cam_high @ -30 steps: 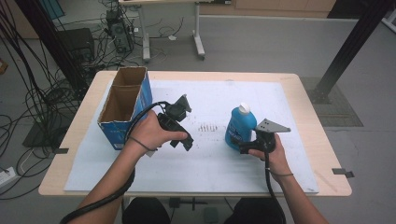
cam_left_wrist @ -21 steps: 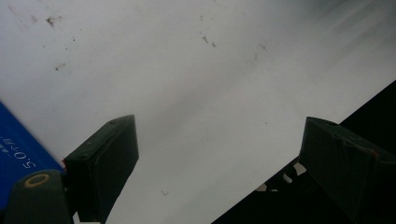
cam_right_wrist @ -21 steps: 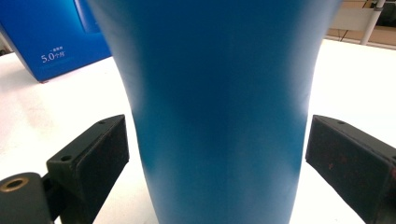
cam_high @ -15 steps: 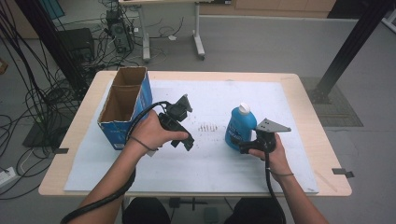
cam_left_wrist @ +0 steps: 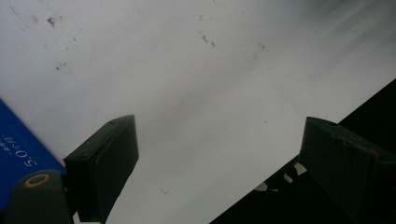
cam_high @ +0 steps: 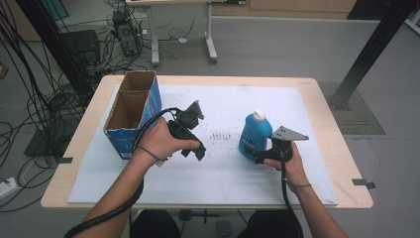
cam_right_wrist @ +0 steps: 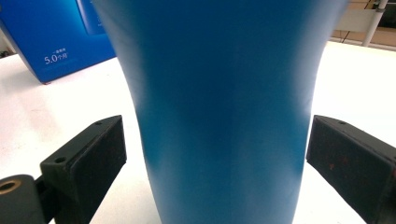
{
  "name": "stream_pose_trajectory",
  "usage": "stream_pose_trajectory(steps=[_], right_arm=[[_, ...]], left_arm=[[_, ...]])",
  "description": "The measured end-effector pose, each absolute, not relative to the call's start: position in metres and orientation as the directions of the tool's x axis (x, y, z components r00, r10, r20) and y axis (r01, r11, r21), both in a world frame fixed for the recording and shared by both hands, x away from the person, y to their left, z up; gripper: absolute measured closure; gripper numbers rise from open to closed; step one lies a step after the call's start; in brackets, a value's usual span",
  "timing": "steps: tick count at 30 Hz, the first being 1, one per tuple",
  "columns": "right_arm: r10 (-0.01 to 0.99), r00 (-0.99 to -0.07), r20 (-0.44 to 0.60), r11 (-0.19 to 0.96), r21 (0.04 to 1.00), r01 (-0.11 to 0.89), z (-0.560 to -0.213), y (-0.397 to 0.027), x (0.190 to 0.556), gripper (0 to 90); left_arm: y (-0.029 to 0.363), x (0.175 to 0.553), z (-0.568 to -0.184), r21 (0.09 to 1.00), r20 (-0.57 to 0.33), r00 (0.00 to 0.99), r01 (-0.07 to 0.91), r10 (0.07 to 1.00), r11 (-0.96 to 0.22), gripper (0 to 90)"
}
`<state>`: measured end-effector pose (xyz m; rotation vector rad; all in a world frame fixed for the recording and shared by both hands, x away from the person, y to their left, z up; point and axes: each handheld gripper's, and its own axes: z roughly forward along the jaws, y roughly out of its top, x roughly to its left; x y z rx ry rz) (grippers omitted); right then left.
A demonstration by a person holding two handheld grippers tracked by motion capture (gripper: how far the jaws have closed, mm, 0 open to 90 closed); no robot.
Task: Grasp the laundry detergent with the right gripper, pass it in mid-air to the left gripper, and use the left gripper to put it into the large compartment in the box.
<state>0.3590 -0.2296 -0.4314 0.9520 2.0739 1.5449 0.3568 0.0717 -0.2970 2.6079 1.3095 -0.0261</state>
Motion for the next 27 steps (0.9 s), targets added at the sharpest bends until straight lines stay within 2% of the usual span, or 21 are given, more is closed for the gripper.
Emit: stream_pose_trajectory(steps=[5,22,27], right_arm=[[0.714,-0.695,0.083,0.171,0.942,0.289,-0.4321,-0.2285,0.3593,7.4],[0.705,-0.705,0.078,0.162,0.95,0.267,-0.4335,-0.227,0.3599,24.0],[0.704,-0.706,0.076,0.159,0.952,0.26,-0.4336,-0.2264,0.36,25.5]], left_arm=[[0.0718,0.3567,-0.2959,0.193,-0.114,0.603,0.793,0.789,-0.578,12.1],[0.0708,0.3592,-0.2994,0.188,-0.12,0.607,0.791,0.786,-0.582,12.1],[0.0707,0.3595,-0.3002,0.189,-0.122,0.607,0.791,0.785,-0.582,12.1]])
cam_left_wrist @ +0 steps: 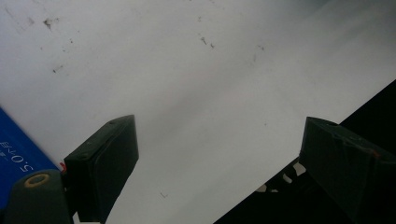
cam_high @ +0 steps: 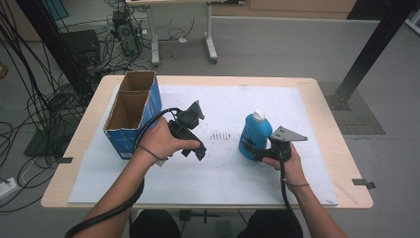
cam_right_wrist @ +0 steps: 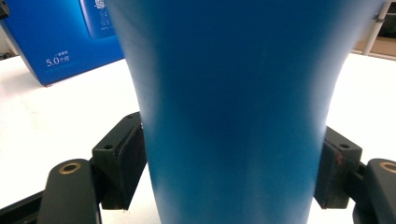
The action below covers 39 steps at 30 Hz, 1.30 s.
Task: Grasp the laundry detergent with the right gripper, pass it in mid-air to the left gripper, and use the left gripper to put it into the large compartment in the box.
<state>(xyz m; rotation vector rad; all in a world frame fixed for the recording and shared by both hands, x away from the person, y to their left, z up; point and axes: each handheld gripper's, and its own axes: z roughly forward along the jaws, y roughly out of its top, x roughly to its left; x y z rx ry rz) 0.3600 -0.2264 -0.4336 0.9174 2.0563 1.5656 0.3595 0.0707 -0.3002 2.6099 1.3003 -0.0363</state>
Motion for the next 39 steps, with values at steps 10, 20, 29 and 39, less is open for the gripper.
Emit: stream_pose_trajectory(steps=[10,20,29,39], right_arm=[[0.707,-0.704,0.069,0.15,0.958,0.246,-0.4333,-0.2252,0.36,31.0],[0.711,-0.701,0.062,0.15,0.96,0.237,-0.4326,-0.2252,0.3597,35.6],[0.709,-0.703,0.061,0.149,0.961,0.234,-0.4319,-0.2245,0.3593,40.5],[0.709,-0.704,0.043,0.164,0.961,0.224,-0.4314,-0.2252,0.3592,42.5]], left_arm=[[0.0711,0.3607,-0.301,0.189,-0.125,0.606,0.792,0.786,-0.581,12.1],[0.0703,0.3592,-0.3016,0.186,-0.124,0.606,0.792,0.786,-0.581,12.1],[0.0694,0.3594,-0.3001,0.188,-0.124,0.607,0.791,0.785,-0.582,12.1],[0.0689,0.3599,-0.2987,0.19,-0.121,0.609,0.79,0.784,-0.584,12.1]])
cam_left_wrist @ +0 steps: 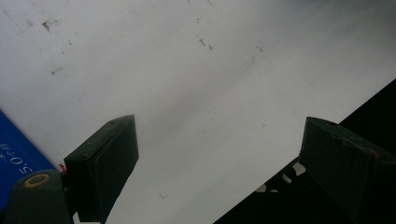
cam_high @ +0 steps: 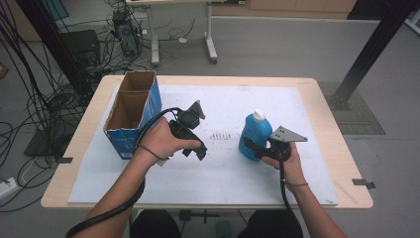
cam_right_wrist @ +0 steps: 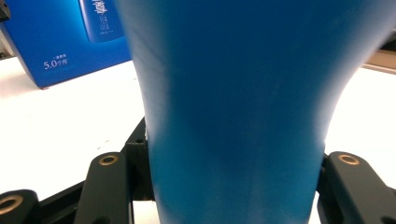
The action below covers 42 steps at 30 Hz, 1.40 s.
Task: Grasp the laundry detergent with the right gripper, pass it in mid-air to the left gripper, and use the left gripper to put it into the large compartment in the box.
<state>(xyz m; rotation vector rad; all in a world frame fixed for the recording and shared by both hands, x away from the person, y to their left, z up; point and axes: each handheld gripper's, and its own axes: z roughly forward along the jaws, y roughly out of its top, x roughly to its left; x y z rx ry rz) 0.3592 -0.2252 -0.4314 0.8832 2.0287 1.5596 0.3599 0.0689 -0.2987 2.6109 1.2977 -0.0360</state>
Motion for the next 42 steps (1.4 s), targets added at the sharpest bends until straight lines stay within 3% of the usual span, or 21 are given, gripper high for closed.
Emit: stream_pose_trajectory(steps=[42], right_arm=[[0.716,-0.698,0.02,0.165,0.967,0.196,-0.433,-0.2243,0.3563,43.8]], left_arm=[[0.0645,0.3593,-0.2998,0.185,-0.119,0.611,0.788,0.783,-0.587,11.8]])
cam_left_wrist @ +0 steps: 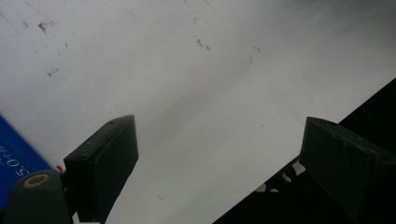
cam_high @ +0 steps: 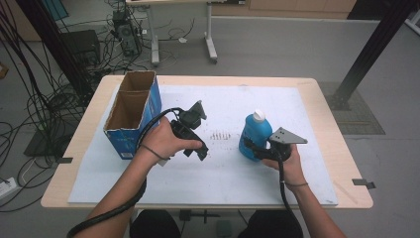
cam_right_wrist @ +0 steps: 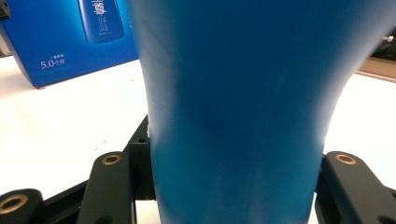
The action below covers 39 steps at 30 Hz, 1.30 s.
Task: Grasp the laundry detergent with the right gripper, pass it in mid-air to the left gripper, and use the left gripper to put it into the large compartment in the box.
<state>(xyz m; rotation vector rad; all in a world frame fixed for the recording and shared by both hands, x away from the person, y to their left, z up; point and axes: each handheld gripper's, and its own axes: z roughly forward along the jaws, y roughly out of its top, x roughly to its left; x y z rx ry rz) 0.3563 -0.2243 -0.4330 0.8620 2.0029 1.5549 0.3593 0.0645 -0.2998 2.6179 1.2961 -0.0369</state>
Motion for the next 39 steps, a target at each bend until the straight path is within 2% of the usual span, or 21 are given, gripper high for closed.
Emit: stream_pose_trajectory(steps=[39], right_arm=[[0.718,-0.696,0.029,0.156,0.967,0.202,-0.4334,-0.2245,0.3566,43.7]], left_arm=[[0.062,0.3598,-0.2988,0.185,-0.116,0.619,0.782,0.777,-0.595,11.6]])
